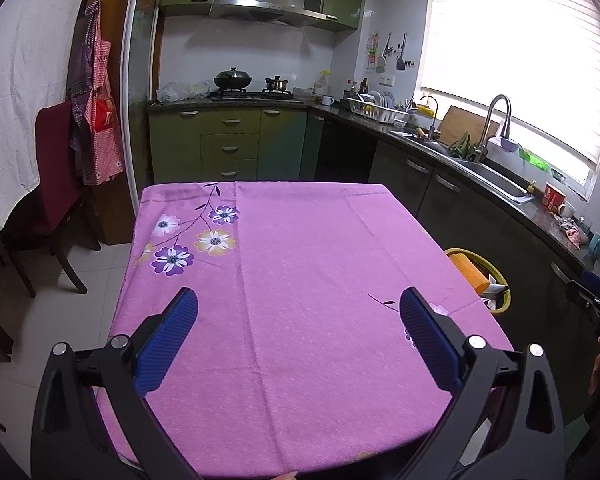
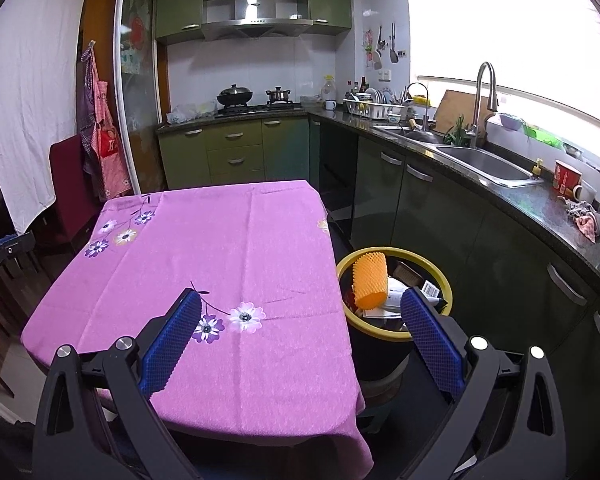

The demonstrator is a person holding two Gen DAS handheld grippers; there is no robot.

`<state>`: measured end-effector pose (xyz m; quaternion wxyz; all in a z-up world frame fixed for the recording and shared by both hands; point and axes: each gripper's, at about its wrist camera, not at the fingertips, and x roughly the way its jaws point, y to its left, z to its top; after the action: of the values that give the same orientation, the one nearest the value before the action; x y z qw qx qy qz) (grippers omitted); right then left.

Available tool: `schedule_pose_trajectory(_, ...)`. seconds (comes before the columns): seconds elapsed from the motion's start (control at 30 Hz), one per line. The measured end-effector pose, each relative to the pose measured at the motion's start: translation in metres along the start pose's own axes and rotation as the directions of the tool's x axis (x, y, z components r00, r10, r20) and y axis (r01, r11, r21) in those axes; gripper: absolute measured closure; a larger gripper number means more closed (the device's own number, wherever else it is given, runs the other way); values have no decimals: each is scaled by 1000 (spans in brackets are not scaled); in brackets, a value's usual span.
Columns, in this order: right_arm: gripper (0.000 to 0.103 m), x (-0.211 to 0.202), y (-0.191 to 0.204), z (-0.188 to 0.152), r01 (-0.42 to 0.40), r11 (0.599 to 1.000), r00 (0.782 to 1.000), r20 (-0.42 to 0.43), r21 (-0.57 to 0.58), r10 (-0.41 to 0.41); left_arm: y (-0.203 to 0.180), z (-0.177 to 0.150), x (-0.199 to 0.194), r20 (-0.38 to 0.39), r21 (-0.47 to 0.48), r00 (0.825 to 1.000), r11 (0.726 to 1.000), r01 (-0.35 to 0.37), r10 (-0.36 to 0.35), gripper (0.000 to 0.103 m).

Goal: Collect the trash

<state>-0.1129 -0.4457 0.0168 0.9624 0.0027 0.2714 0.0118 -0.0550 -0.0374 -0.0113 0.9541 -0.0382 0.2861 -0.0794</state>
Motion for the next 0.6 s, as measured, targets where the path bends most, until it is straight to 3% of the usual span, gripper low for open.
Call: schedule_pose_trajectory(0.6, 5, -1, 0, 1, 2, 1000, 1000, 5, -4, -2, -8, -3, 3, -14, 21, 1000, 1000, 6, -6, 7)
